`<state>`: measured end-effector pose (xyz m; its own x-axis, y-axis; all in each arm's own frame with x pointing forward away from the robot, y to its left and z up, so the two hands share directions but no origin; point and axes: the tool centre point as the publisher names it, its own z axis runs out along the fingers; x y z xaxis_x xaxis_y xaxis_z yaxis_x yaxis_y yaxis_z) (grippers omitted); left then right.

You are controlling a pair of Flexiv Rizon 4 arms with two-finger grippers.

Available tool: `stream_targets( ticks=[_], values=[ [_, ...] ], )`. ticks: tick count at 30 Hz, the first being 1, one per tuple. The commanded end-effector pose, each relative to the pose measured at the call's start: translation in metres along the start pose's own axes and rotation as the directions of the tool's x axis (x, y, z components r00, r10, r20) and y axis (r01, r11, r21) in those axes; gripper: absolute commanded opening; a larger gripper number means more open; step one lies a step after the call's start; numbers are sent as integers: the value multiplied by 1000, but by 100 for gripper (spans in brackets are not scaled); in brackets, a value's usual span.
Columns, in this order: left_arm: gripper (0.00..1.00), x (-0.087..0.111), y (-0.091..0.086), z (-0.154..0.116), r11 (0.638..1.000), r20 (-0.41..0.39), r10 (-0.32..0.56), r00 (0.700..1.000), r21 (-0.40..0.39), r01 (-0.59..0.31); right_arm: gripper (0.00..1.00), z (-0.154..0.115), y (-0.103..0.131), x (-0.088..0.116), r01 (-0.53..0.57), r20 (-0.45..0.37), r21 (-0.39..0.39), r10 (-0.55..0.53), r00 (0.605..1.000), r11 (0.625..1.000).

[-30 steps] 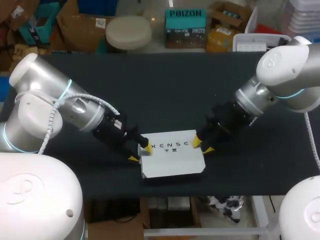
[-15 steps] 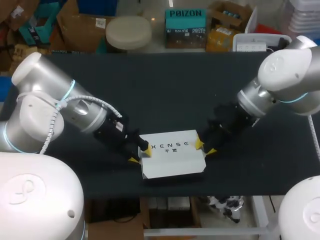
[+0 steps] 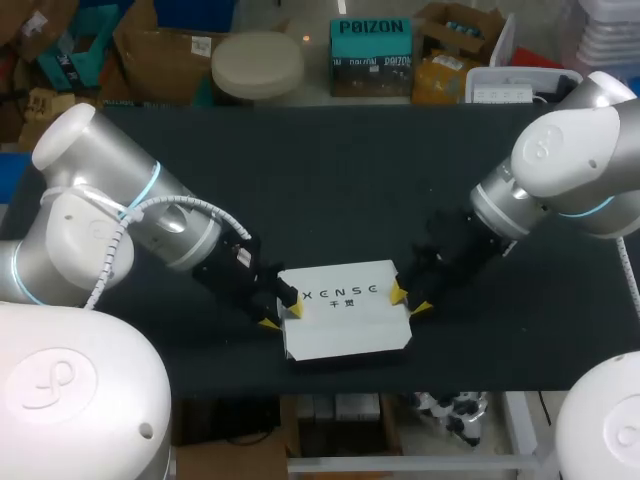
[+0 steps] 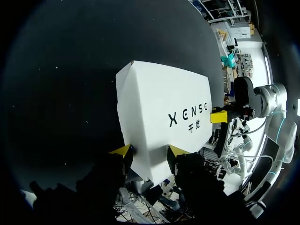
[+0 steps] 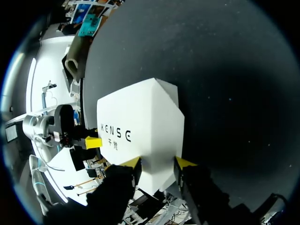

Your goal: Assemble the packaging by folding the flat box into shape, placing the metal phone stand inside, and closing the box properly

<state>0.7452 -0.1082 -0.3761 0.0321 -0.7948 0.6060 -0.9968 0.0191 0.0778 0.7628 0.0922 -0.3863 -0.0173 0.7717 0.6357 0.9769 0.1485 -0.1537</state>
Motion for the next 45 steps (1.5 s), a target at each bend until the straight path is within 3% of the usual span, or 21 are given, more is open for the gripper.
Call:
stream_targets(
  ticks=[1, 20, 45],
  values=[
    [49, -2, 1, 4, 1000, -8, -13, 1000, 1, 13, 47, 5, -3, 1, 3, 6, -7, -3, 1000, 1000],
    [49, -6, 0, 8, 1000, -48, -25, 999, 13, 26, 46, 4, -3, -2, 5, -26, -7, -5, 1000, 1000],
    [49, 7, -1, 2, 998, -56, -57, 997, -14, 56, 46, -3, -3, 9, 2, -45, -5, -2, 999, 1000]
  ],
)
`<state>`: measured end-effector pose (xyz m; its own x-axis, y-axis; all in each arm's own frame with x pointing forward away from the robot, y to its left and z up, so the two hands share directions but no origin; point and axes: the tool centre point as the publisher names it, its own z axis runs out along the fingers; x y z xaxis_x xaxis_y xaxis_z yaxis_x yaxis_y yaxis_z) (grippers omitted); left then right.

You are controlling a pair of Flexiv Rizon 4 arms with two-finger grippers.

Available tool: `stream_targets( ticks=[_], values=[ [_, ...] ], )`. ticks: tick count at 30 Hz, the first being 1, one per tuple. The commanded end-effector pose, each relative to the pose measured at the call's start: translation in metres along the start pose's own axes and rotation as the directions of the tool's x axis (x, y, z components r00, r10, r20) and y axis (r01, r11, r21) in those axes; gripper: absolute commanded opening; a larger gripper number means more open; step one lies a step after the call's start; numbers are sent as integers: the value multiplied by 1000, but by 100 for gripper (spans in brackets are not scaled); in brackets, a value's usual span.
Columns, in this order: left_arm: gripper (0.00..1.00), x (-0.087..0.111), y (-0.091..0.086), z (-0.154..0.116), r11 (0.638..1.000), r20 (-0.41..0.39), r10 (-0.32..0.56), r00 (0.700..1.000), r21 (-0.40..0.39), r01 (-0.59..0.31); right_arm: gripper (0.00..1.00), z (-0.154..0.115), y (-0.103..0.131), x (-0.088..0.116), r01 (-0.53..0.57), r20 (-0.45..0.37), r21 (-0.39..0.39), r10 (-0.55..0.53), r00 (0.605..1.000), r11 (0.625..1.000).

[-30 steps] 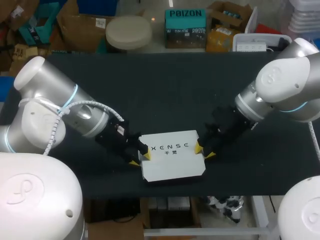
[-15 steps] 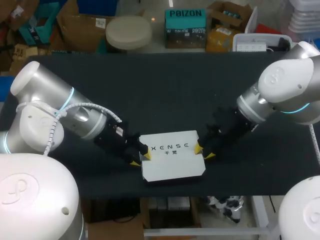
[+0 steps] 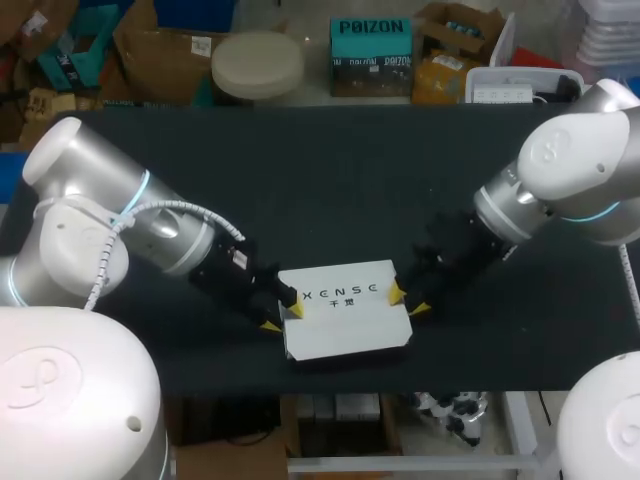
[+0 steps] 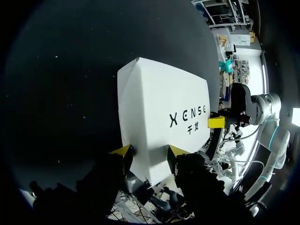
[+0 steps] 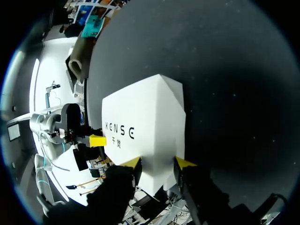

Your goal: Assemble the packaging by folding the flat box into shape, placing the metal phone stand inside, and closing the box properly

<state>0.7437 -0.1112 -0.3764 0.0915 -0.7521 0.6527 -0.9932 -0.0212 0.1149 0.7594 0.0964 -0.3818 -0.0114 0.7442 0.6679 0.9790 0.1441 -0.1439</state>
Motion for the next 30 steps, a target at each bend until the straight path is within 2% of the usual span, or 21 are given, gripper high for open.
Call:
stream_targets(
  ticks=[1, 30],
  values=[
    [49, 5, -2, 0, 1000, 12, -3, 1000, -9, 3, 46, -3, 0, 3, -1, -3, 6, 1, 1000, 1000],
    [49, 13, -7, -7, 997, 32, -52, 998, -62, 54, 47, -6, 6, 11, -9, -16, 22, 10, 1000, 1000]
  ],
)
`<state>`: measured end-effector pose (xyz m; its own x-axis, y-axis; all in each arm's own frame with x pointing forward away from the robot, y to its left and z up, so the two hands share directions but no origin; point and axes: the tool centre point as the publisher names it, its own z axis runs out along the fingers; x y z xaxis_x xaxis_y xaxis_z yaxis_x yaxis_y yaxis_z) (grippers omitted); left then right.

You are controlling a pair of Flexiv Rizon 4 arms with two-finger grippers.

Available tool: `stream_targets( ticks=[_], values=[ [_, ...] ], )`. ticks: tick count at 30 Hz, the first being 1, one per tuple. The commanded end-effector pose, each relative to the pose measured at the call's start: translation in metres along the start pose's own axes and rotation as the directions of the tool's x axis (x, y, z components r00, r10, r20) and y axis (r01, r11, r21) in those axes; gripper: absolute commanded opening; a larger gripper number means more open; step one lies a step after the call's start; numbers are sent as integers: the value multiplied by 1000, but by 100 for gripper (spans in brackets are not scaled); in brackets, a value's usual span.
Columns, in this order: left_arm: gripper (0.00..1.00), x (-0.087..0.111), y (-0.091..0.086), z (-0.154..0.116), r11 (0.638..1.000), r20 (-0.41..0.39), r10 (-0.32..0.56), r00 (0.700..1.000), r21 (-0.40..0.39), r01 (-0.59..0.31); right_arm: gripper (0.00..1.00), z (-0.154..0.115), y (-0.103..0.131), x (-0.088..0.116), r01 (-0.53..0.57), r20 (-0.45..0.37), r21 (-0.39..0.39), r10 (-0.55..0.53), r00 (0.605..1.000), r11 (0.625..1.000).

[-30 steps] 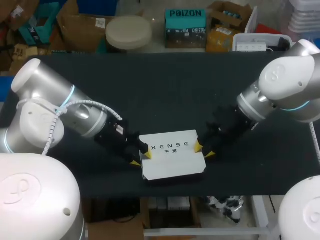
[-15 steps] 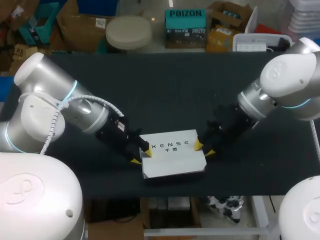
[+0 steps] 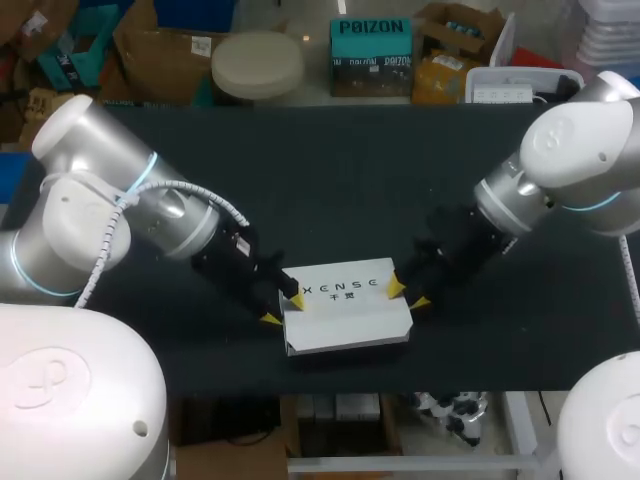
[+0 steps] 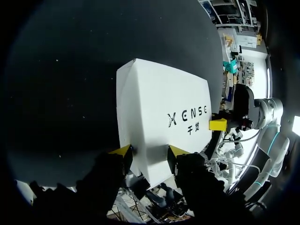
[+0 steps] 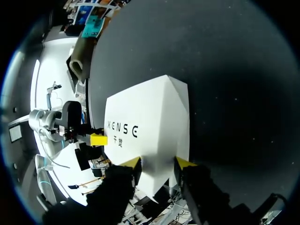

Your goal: Assemble the packaging by folding the flat box into shape, placing the metal phone stand inside, and closing the box properly

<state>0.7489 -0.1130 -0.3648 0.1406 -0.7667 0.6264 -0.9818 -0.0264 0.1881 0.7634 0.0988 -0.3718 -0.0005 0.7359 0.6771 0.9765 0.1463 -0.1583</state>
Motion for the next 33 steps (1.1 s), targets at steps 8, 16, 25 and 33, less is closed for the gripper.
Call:
stream_targets(
  ticks=[8, 16, 25, 33],
  values=[
    [49, 7, -4, -1, 1000, 2, -3, 1000, -13, 4, 47, 0, 6, 2, -7, -6, 11, 7, 1000, 1000],
    [49, 10, -5, -3, 1000, 5, -7, 1000, -18, 7, 47, -1, 7, 3, -9, -14, 14, 9, 1000, 1000],
    [48, 12, -4, -4, 1000, 9, -12, 1000, -22, 12, 47, -4, 7, 6, -8, -16, 11, 9, 1000, 1000],
    [48, 14, -5, -5, 999, 9, -35, 999, -37, 35, 47, -5, 8, 8, -10, -22, 18, 10, 1000, 1000]
  ],
)
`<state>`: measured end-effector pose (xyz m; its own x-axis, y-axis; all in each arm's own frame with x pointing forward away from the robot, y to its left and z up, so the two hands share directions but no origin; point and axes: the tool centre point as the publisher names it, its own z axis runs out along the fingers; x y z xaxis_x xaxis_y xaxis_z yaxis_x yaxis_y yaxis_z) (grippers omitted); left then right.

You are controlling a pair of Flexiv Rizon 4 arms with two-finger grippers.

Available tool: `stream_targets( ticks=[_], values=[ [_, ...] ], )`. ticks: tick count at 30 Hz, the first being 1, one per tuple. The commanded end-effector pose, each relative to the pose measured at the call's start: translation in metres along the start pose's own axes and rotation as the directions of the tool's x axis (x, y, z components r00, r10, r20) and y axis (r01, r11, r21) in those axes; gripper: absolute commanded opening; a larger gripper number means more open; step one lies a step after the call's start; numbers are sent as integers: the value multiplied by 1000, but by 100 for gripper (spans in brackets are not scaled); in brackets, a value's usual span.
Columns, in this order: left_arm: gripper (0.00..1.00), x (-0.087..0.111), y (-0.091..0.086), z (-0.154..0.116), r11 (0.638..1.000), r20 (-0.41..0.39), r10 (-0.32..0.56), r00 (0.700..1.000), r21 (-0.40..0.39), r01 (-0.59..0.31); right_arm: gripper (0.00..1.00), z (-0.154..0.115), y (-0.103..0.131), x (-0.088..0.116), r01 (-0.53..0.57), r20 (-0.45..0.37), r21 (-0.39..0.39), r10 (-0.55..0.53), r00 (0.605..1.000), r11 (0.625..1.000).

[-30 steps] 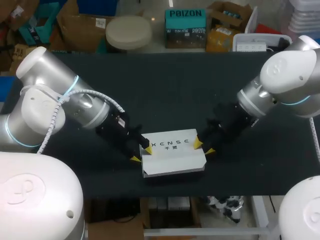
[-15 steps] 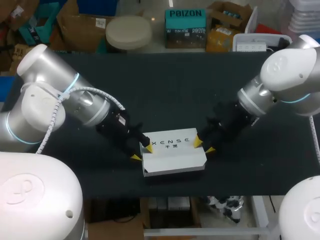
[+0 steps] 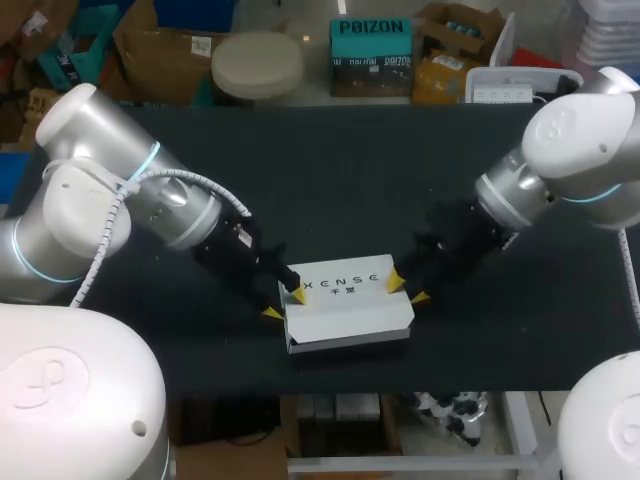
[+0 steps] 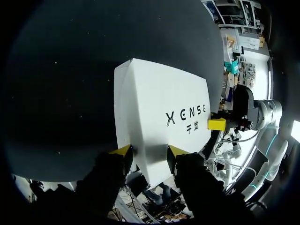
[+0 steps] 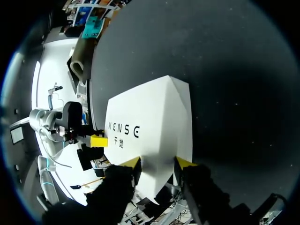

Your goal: Assemble the packaging by folding the flat box into shape, placing the metal phone stand inside, and closing the box properly

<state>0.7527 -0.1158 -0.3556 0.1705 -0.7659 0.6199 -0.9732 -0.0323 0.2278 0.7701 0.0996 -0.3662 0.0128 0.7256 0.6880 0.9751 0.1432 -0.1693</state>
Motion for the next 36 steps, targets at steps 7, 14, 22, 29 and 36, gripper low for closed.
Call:
stream_targets(
  ticks=[7, 14, 22, 29, 36],
  values=[
    [48, 6, -3, -1, 1000, 7, -21, 1000, -20, 21, 48, 0, 2, 4, -8, -7, 18, 8, 1000, 1000],
    [47, 7, -3, -1, 999, 6, -34, 999, -26, 34, 48, -2, 3, 5, -14, -15, 27, 14, 1000, 1000],
    [47, 10, -3, -3, 998, 10, -46, 999, -38, 46, 49, -4, 4, 4, -22, -30, 38, 23, 999, 999],
    [48, 12, -5, -5, 997, 8, -57, 998, -56, 57, 49, -7, 4, 5, -27, -41, 46, 29, 999, 999],
    [47, 13, -5, -6, 995, 9, -77, 997, -68, 78, 49, -8, 4, 6, -30, -51, 60, 33, 998, 998]
  ],
)
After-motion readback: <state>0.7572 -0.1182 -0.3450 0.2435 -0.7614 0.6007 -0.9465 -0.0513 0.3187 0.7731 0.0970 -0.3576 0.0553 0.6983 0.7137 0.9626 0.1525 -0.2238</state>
